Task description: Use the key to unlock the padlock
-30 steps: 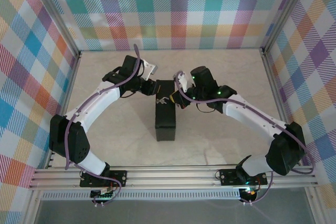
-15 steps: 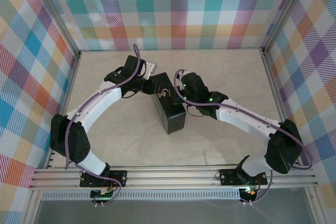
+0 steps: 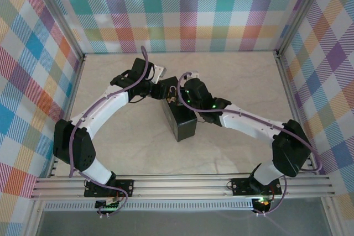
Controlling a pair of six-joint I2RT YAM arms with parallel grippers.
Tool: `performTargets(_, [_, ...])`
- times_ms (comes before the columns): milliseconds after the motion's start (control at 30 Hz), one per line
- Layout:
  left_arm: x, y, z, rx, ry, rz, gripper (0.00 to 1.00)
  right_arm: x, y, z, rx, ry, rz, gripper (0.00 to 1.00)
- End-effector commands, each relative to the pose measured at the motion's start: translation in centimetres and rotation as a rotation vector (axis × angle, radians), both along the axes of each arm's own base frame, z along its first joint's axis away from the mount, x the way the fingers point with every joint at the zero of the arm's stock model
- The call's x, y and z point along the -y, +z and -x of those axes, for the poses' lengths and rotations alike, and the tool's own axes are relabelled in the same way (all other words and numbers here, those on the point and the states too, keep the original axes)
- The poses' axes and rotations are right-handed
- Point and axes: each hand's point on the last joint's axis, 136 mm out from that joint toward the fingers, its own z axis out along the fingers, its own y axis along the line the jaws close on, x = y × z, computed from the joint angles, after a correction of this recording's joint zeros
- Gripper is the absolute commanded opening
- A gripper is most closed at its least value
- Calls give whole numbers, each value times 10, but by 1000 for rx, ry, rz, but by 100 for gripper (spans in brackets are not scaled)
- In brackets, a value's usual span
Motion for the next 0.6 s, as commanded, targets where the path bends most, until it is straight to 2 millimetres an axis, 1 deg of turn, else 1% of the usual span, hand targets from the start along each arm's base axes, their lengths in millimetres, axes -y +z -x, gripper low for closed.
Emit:
performTargets(0, [-4,9,3,-16,-14,11,48,46,15,-11,35,-50,4,0])
performTargets(33, [-4,13,2,-8,-13,23,48,54,13,-13,20,-40,4,0])
performTargets(100, [-4,22,-3,10,-7,45,49,74,1,-16,-40,-18,-2,0])
performTargets(233, [-12,32,-15,55,47,47,50,116,-38,-17,-101,-73,10,0])
performTargets(300, [-17,36,-19,74,76,45,50,134,-63,-15,-130,-105,24,0])
performTargets(400, [-28,42,-26,104,137,29,51,160,-113,-10,-223,-152,42,0])
performTargets(467, [-43,46,-32,139,211,-8,51,174,-141,-5,-294,-203,45,0])
performTargets(500, [-51,48,-34,156,249,-23,52,179,-152,-2,-316,-216,47,0])
performTargets(567, [-63,51,-35,173,287,-29,54,181,-166,2,-336,-223,57,0])
